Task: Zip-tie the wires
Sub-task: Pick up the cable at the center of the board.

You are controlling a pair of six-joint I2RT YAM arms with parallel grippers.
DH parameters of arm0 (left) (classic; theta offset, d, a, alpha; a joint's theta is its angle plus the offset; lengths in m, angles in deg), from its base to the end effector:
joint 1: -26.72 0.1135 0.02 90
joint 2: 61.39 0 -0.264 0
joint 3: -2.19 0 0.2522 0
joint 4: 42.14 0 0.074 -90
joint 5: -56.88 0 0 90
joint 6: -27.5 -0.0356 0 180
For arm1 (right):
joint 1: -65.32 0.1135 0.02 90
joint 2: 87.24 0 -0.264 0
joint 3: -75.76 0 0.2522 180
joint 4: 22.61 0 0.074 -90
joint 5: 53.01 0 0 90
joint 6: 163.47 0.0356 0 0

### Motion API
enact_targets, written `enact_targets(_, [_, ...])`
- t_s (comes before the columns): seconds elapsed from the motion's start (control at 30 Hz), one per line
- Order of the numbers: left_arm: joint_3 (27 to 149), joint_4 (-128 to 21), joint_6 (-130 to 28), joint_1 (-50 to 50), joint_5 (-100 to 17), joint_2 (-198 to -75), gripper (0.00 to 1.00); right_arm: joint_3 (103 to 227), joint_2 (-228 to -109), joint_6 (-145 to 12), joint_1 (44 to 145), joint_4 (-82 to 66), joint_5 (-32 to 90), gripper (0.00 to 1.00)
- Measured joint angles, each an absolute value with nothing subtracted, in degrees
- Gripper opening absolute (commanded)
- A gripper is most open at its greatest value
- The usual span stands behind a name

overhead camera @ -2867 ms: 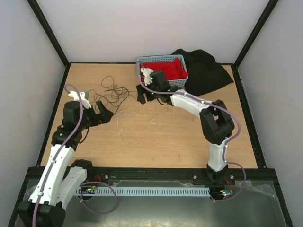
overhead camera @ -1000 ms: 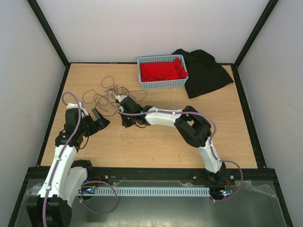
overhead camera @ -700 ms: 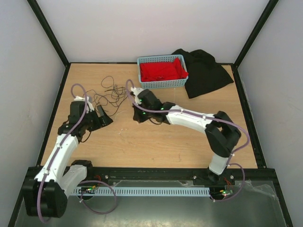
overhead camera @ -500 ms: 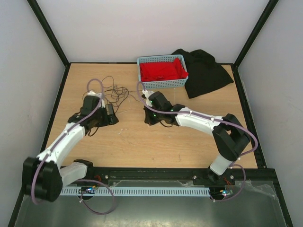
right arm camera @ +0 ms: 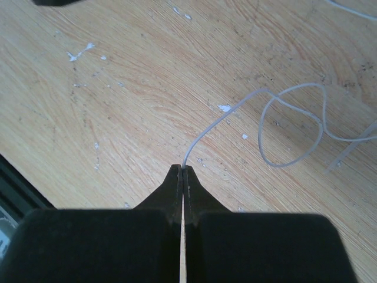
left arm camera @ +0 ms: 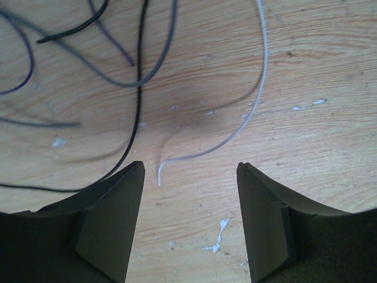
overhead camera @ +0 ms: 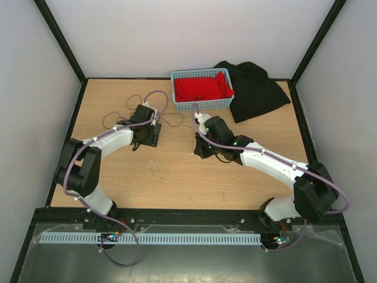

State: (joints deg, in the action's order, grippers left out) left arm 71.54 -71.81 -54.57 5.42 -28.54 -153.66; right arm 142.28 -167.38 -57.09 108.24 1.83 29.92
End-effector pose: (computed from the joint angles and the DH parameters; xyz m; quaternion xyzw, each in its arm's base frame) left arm 0.3078 -0.1170 0.1921 0.0974 0.9415 -0.0442 0.3196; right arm 0.2211 0.2116 0.2468 -0.2322 0.8672 0.2644 0.3524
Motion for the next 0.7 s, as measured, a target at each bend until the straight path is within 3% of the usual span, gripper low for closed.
enact_targets(0.2, [74.7, -71.3, -58.9, 2.8, -28.0, -158.7, 0.63, 142.0, -164.9, -57.8, 108.1, 2.2, 29.8, 0.0])
enact_targets(0.37, [75.7, -71.1, -60.6, 2.3, -27.6, -161.1, 0.53, 141.5, -163.8, -58.2, 108.0, 3.0, 29.8, 0.0])
enact_targets(0.47, [76.8, -71.3, -60.8, 2.3, -27.2, -162.8, 0.35, 141.4, -163.1, -58.3, 107.7, 3.5, 29.8, 0.0])
enact_targets(0.6, [78.2, -72.2, -60.9, 2.3, -26.7, -164.1, 0.01, 141.3, -161.8, -58.3, 106.3, 3.7, 29.6, 0.0])
enact_targets(0.7, [78.3, -73.0, -60.7, 2.3, -26.2, -163.9, 0.0, 141.1, -160.2, -58.6, 103.4, 4.1, 28.8, 0.0])
